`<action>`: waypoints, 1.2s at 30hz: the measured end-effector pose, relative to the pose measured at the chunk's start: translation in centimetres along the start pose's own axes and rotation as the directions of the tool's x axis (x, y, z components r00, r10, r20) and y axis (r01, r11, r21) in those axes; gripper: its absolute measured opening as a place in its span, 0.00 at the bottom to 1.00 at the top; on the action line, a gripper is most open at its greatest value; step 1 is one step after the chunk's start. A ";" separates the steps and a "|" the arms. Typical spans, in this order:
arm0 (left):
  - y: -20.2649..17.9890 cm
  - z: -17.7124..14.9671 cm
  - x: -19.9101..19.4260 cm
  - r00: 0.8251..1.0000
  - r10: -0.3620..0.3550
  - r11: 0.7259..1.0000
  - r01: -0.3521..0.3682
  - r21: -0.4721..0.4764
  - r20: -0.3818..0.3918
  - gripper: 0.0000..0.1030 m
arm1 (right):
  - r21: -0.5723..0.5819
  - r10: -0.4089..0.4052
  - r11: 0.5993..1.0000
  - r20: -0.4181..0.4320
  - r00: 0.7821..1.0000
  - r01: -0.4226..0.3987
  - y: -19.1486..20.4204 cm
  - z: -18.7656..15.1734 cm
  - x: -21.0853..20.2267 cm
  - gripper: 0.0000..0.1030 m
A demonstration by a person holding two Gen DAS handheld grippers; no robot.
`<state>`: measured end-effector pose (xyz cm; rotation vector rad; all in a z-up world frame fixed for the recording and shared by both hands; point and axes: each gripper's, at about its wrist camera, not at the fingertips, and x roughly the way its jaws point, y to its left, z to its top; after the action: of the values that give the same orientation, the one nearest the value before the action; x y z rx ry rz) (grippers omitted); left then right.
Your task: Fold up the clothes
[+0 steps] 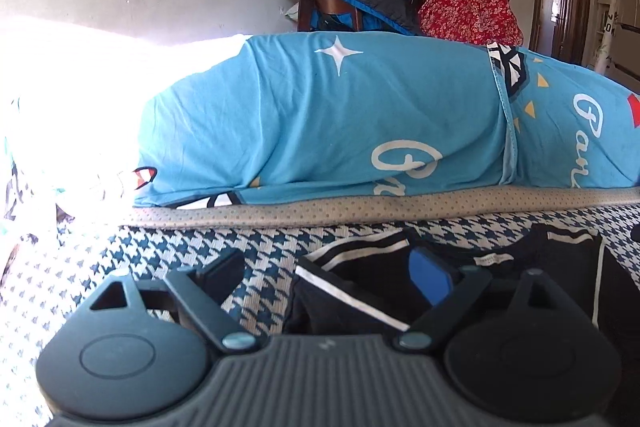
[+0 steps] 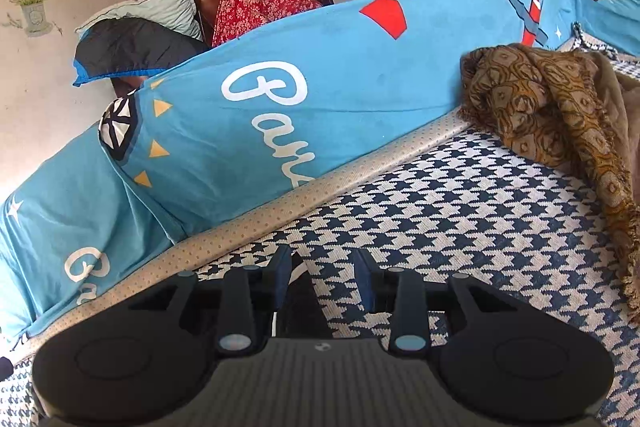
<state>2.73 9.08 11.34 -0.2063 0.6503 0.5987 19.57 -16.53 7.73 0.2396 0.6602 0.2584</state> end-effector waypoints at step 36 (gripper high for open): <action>0.3 -3.9 -0.1 0.980 -0.057 0.996 0.042 -0.079 -0.190 0.98 | -0.392 0.312 0.846 -0.186 0.932 -0.361 11.1 -6.0 3.5 0.38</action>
<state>0.48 7.82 8.34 -0.3525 0.8081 0.5597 16.68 -4.23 4.47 -0.0801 0.6582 0.7517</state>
